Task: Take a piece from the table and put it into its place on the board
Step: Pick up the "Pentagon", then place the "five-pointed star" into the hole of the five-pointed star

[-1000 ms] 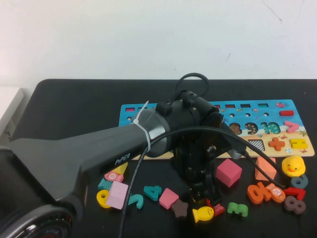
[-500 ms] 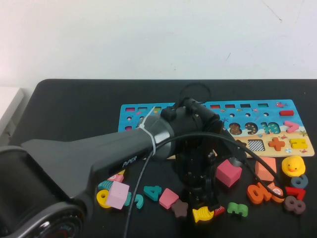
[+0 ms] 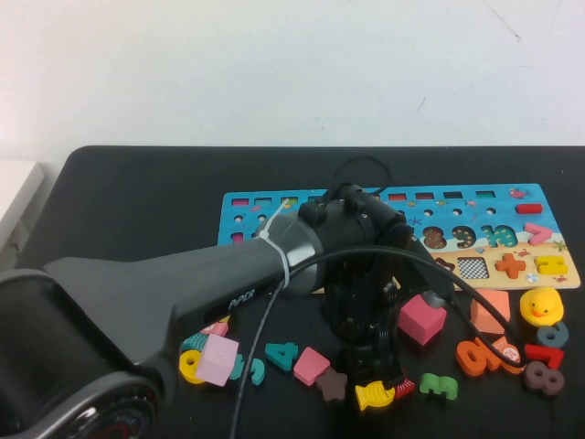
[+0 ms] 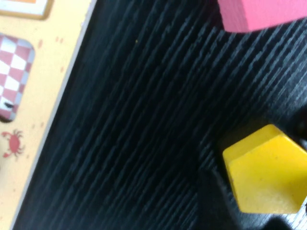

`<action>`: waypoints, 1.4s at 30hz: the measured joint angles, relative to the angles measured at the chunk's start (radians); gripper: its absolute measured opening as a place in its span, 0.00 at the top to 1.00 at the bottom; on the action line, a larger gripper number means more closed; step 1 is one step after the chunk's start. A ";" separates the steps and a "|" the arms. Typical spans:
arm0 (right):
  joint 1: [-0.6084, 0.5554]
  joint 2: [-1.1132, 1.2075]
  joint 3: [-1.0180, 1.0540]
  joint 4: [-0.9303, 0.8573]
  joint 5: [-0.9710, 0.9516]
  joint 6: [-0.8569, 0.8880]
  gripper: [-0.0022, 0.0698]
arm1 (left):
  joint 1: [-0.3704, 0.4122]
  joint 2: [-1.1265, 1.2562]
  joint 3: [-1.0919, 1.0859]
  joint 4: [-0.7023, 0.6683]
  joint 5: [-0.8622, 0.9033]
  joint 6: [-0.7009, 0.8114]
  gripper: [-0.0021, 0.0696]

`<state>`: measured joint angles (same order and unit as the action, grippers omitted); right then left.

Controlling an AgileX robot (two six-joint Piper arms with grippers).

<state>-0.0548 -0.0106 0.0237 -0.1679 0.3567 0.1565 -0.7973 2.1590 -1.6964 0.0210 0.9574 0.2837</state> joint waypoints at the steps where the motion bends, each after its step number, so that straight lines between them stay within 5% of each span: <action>1: 0.000 0.000 0.000 0.000 0.000 0.000 0.94 | 0.000 0.000 0.000 0.000 0.000 0.000 0.50; 5: 0.000 0.000 0.000 0.000 0.000 0.000 0.94 | 0.000 0.000 0.000 0.002 -0.010 0.000 0.57; 20: 0.000 0.000 0.000 0.000 0.000 0.000 0.94 | 0.000 0.000 -0.292 0.040 0.152 -0.026 0.57; 30: 0.000 0.000 0.000 0.000 0.000 0.000 0.94 | 0.023 0.019 -0.360 0.122 0.078 -0.035 0.57; 42: 0.000 0.000 0.000 0.000 0.000 0.000 0.94 | 0.094 0.132 -0.362 0.041 0.012 0.086 0.57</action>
<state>-0.0548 -0.0106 0.0237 -0.1679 0.3567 0.1565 -0.7037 2.2909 -2.0581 0.0615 0.9694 0.3699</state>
